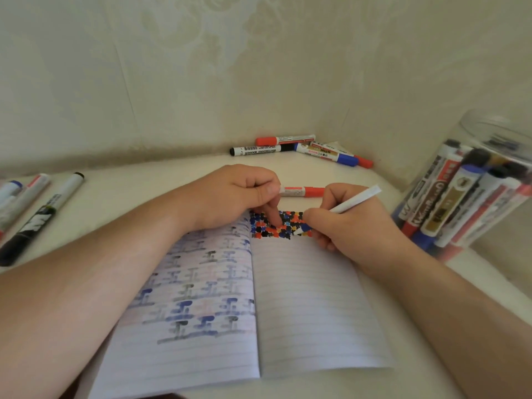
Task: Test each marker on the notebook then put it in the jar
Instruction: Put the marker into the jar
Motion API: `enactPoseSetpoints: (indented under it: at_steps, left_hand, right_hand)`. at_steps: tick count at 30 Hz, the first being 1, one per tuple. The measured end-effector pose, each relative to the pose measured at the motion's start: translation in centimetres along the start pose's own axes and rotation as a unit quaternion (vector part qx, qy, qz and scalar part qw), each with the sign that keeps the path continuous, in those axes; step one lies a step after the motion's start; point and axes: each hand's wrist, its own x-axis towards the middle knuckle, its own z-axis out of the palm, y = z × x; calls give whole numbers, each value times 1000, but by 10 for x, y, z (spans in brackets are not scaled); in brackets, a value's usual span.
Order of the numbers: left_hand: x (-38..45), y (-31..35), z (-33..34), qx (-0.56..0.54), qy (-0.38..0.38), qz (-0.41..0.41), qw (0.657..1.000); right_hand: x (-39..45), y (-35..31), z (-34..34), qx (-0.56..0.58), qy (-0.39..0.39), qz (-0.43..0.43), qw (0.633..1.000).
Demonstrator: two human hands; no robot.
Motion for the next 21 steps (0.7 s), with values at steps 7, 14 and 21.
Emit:
enactPoseSetpoints:
  at_steps: [7, 14, 21]
  left_hand:
    - [2, 2, 1, 18, -35, -25, 999]
    - [1, 4, 2, 4, -28, -38, 999]
    - [1, 5, 2, -5, -26, -40, 999]
  right_hand:
    - [-1, 2, 3, -32, 1, -22, 999]
    - [-1, 3, 2, -50, 15, -37, 998]
    - [-2, 2, 6, -59, 7, -46, 997]
